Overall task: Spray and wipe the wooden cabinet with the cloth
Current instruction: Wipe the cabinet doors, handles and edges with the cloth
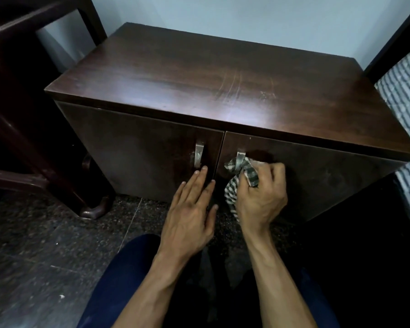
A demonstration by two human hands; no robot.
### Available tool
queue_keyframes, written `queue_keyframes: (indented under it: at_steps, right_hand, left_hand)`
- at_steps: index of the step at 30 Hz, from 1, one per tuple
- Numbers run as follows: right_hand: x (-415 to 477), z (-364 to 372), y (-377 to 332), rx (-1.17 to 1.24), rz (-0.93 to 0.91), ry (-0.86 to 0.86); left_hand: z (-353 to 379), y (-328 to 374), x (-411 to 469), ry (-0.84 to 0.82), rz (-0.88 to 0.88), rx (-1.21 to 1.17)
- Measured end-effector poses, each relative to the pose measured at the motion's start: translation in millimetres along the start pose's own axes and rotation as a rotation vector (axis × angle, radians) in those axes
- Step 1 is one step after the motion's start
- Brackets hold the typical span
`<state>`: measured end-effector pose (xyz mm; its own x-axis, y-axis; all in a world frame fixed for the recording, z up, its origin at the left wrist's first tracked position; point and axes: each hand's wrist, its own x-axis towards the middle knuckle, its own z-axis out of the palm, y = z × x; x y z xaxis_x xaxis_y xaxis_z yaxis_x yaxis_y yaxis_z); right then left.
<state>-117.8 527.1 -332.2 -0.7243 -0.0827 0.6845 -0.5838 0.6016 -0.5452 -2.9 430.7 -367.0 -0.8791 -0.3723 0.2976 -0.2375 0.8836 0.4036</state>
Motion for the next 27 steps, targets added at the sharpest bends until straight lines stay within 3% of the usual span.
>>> queue_keyframes:
  at_steps: [9,18,27]
  right_hand:
    - [-13,3,20,0.009,-0.192,-0.128]
    - [3,-15,-1,-0.039,-0.126,-0.219]
    - [-8,-9,8,-0.125,-0.164,-0.173]
  left_hand:
    - [2,5,1,-0.021,0.009,-0.016]
    - [-7,25,14,0.065,0.014,-0.044]
    - [-14,28,19,0.133,-0.046,0.151]
